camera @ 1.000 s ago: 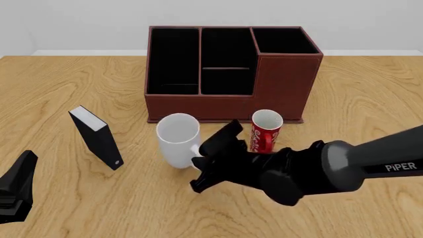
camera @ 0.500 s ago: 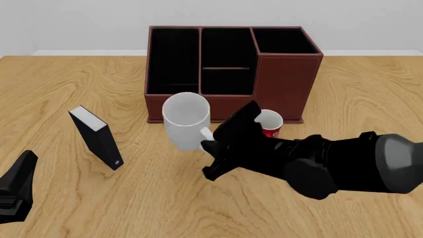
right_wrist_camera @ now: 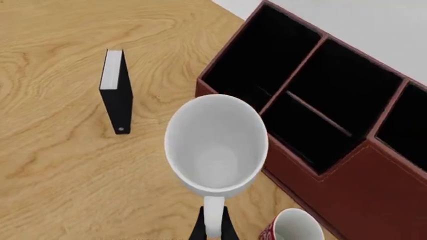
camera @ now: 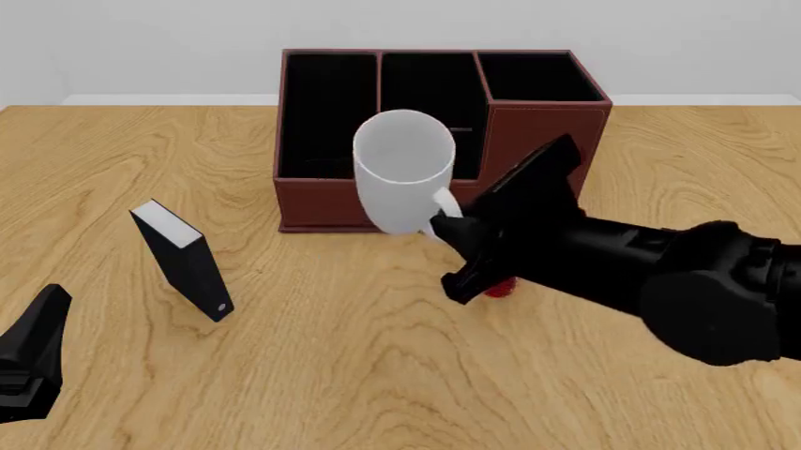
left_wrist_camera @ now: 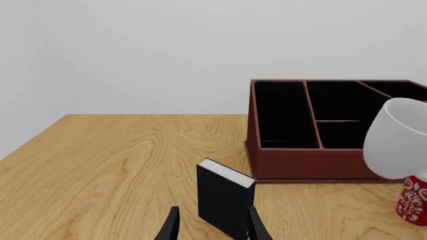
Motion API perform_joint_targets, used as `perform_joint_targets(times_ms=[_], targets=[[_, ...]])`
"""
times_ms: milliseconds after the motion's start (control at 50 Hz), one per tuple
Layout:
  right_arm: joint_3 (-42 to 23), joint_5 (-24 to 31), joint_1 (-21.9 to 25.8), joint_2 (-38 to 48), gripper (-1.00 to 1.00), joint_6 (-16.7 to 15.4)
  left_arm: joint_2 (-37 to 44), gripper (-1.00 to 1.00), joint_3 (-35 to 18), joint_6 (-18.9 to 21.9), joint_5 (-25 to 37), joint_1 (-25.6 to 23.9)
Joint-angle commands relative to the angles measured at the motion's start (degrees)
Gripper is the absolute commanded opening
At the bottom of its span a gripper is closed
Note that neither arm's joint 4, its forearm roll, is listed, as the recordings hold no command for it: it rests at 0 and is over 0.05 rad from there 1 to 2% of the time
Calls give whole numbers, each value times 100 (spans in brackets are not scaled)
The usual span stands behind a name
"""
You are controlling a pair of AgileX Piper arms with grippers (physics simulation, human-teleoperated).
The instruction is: Pick up the white mug and place it to the right of the caddy.
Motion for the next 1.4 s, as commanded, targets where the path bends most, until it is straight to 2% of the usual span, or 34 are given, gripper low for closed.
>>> perform_joint_targets(times_ms=[20,320,720,1080,1300,1400], targets=[[45,321,-260,-636,-100,-49,0,100,0,0,0,0],[46,693,-571,-1227,-100,-99,0,100,0,0,0,0],[232,1078,-1284,-2012,-100,-179,0,100,0,0,0,0],[484,1474,-2133,-2719,-100,-190,0,100,0,0,0,0],[737,1532,-2731,-2956,-100,-176,0,100,0,0,0,0],[852,1513,-2861,-3022,-100,-144,0,100,0,0,0,0]])
